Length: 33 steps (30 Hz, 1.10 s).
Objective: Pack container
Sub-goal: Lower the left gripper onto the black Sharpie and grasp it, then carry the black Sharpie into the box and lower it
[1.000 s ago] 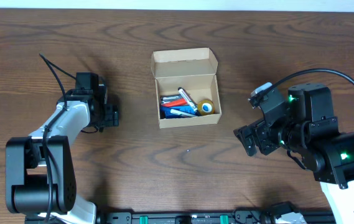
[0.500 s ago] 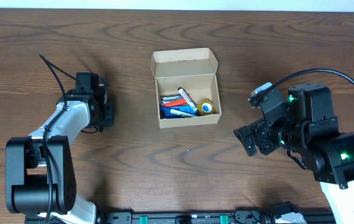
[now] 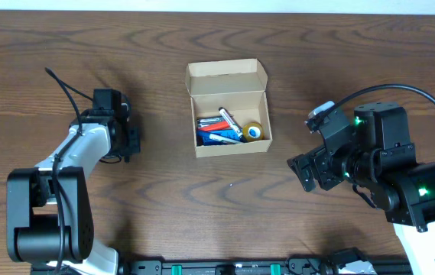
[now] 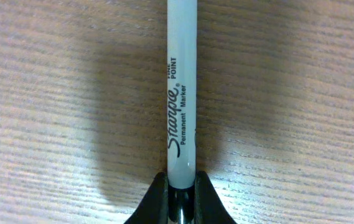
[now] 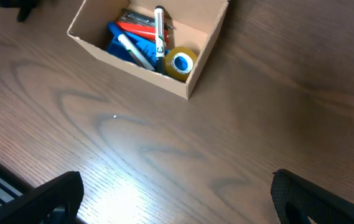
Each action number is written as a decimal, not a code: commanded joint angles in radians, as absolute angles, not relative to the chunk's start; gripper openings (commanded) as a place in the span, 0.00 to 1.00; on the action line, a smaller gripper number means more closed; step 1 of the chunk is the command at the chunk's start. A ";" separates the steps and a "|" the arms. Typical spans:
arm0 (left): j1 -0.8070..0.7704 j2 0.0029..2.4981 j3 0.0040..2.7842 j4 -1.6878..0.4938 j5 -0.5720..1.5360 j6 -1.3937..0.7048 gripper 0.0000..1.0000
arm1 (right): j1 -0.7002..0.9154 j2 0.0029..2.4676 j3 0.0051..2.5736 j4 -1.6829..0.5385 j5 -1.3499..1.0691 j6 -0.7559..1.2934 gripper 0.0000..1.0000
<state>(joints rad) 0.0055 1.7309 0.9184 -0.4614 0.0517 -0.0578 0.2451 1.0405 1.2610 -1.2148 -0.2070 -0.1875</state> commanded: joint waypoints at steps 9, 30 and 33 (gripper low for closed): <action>0.001 1.699 1.209 -0.705 0.073 -0.054 0.06 | 0.239 1.041 1.264 -1.216 -0.214 -0.177 0.99; -0.492 1.600 1.424 -0.704 0.337 0.872 0.06 | 0.239 1.041 1.264 -1.216 -0.213 -0.177 0.99; -0.530 1.630 1.424 -0.704 0.309 0.989 0.05 | 0.239 1.041 1.264 -1.216 -0.213 -0.177 0.99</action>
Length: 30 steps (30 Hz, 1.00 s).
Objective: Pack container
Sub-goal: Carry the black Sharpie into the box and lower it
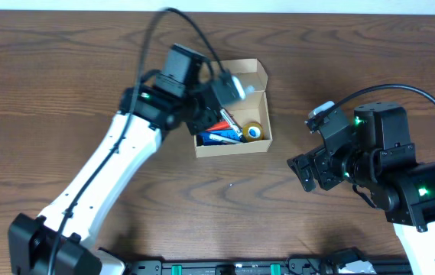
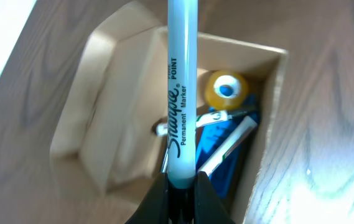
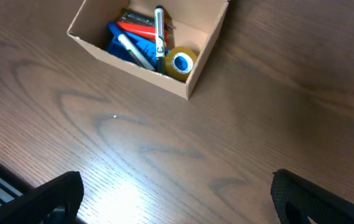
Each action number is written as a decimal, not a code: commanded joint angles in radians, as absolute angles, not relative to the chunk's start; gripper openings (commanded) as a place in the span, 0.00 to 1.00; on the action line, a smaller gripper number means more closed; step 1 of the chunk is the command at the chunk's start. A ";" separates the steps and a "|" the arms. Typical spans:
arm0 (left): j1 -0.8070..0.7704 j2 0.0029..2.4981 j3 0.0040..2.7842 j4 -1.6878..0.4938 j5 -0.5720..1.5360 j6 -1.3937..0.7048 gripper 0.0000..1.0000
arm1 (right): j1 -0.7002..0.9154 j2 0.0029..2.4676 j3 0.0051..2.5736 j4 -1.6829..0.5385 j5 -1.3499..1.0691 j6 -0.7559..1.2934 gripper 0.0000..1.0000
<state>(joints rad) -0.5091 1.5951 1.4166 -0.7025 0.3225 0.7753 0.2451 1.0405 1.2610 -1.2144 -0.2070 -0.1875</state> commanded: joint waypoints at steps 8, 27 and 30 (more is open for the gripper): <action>-0.543 1.761 1.424 -0.705 0.250 1.196 0.06 | 0.239 1.041 1.264 -1.216 -0.213 -0.177 0.99; -0.544 1.881 1.424 -0.673 0.165 1.289 0.15 | 0.239 1.041 1.264 -1.216 -0.213 -0.177 0.99; -0.544 1.881 1.424 -0.672 0.165 1.249 0.27 | 0.239 1.041 1.264 -1.216 -0.213 -0.177 0.99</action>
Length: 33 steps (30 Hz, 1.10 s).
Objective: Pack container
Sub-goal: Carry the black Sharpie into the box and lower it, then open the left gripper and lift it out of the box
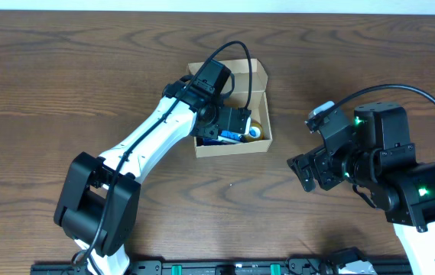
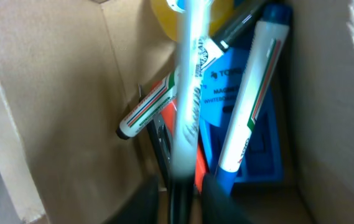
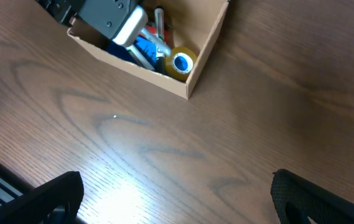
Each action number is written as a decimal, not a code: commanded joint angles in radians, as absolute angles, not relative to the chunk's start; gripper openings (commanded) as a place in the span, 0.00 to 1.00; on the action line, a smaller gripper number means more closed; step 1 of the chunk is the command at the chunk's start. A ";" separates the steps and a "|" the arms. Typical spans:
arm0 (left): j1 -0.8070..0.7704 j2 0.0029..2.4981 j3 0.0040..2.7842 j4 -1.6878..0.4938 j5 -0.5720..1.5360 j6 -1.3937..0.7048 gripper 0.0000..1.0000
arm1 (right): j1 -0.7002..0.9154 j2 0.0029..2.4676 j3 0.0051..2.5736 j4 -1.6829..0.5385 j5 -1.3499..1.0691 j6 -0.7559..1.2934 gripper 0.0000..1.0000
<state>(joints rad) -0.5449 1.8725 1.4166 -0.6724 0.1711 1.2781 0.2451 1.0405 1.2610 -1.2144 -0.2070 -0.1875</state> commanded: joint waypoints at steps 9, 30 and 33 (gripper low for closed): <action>-0.544 1.858 1.424 -0.669 0.165 1.129 0.31 | 0.239 1.041 1.264 -1.216 -0.213 -0.177 0.99; -0.544 1.468 1.424 -0.876 0.165 0.249 0.06 | 0.239 1.041 1.264 -1.216 -0.213 -0.177 0.99; -0.543 1.438 1.424 -0.933 0.165 0.178 0.06 | 0.239 1.041 1.264 -1.216 -0.213 -0.177 0.99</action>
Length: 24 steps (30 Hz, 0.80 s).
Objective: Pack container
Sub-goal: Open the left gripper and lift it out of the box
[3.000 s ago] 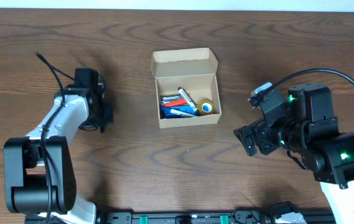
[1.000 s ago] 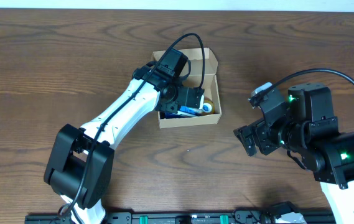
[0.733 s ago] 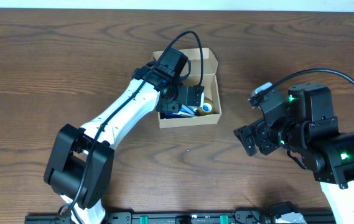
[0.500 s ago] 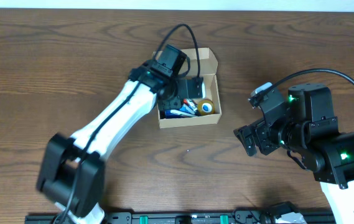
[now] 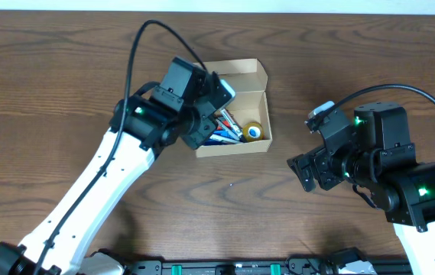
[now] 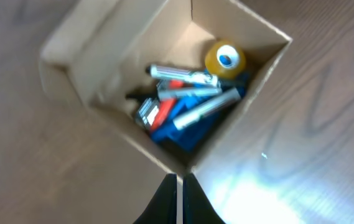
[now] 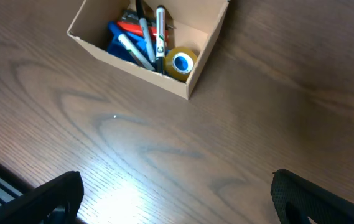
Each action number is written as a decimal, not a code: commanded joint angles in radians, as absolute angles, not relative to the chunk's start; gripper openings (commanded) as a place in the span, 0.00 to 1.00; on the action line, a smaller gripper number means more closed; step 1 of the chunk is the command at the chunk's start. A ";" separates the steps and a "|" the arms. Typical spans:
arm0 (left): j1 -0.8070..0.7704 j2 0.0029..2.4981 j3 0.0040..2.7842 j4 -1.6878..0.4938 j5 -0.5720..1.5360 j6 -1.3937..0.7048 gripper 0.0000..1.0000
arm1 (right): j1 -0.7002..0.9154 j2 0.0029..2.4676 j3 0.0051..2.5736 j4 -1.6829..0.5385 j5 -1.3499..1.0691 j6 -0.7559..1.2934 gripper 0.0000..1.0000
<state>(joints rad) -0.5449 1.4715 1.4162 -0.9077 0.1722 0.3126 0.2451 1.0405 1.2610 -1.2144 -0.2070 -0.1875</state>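
Observation:
The open cardboard box [image 5: 232, 147] stands mid-table, also seen in the right wrist view [image 7: 133, 70]. Inside it lie several markers [image 6: 183, 76], a blue item [image 6: 189, 127] and a yellow tape roll [image 6: 225, 58]. My left gripper [image 6: 180, 190] hangs above the box's front-left corner [image 5: 200, 126]. Its jaws are shut and hold nothing. My right gripper [image 7: 177, 199] is open and empty over bare table, to the right of the box [image 5: 305, 172].
The box's lid flap [image 5: 226, 70] stands open at the back. Brown wooden table [image 5: 64, 69] lies all around. A dark rail [image 5: 225, 269] runs along the front edge.
My left gripper was low inside the box with the grey marker between its jaws. Now it is higher, over the box's corner, shut and empty. The marker stays in the box.
My left gripper was shut on a Sharpie marker at the table's far left. Then it held the marker above the open box, then down inside it. Now the gripper is out without it. The right arm has stayed still.

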 commanded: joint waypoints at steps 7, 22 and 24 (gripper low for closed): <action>-0.543 1.418 1.424 -0.999 0.155 0.141 0.06 | 0.239 1.041 1.264 -1.216 -0.214 -0.177 0.99; -0.282 1.427 1.424 -0.961 0.284 -0.034 0.06 | 0.239 1.041 1.264 -1.207 -0.304 -0.149 0.99; -0.233 1.443 1.424 -0.959 0.321 -0.034 0.06 | 0.239 1.041 1.264 -1.191 -0.367 -0.150 0.99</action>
<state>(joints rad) -0.2871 1.4269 1.4162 -0.9611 0.2436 -0.0074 0.2451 1.0405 1.2610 -1.2045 -0.2657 -0.1650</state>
